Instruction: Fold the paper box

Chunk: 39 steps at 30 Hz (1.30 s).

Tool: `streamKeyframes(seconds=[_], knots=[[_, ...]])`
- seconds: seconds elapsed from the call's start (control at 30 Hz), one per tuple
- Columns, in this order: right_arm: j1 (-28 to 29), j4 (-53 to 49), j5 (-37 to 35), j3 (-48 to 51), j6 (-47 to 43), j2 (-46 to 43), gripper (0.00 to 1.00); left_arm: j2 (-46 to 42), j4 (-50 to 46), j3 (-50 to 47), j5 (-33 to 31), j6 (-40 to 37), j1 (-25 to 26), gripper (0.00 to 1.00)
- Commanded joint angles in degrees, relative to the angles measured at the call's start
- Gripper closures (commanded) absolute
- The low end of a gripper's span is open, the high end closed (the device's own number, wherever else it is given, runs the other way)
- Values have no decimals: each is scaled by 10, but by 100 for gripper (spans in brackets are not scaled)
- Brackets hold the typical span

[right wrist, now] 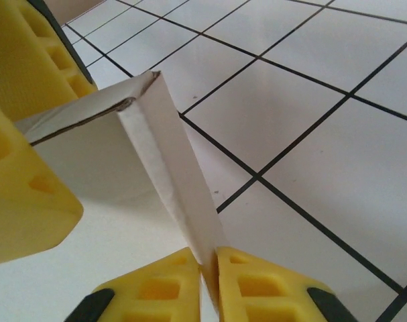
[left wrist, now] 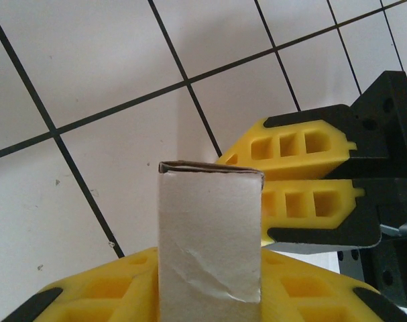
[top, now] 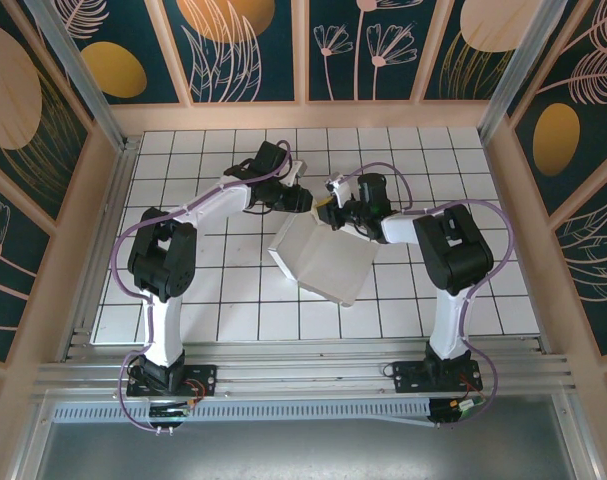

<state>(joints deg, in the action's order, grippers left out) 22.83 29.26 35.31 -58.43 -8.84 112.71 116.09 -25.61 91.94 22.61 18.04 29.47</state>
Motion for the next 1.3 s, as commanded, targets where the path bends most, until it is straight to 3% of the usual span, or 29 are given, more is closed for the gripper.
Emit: streamKeyframes(seconds=[0.0,0.17,0.37,0.47,0.6,0.7,0.9,1.13,1.27], knots=[[13,11,5,2,19,15,88,10,0,9,25,-9,3,65],[26,19,-44,-4,36,29,77,8,12,3,50,-5,3,65],[37,58,-55,6,57,38,96,5,8,2,45,-9,3,65],[40,57,-79,7,60,36,99,4,7,0,47,-9,3,65],[46,57,-177,13,74,29,100,4,7,0,52,-9,3,65],[55,36,-238,10,76,23,94,6,-3,2,50,-17,3,64],[72,36,-199,2,65,47,95,8,-9,3,64,-32,3,65],[75,295,-110,86,147,68,98,19,21,-16,80,-13,3,65],[82,260,-129,64,132,75,98,20,23,-14,81,-14,3,64]])
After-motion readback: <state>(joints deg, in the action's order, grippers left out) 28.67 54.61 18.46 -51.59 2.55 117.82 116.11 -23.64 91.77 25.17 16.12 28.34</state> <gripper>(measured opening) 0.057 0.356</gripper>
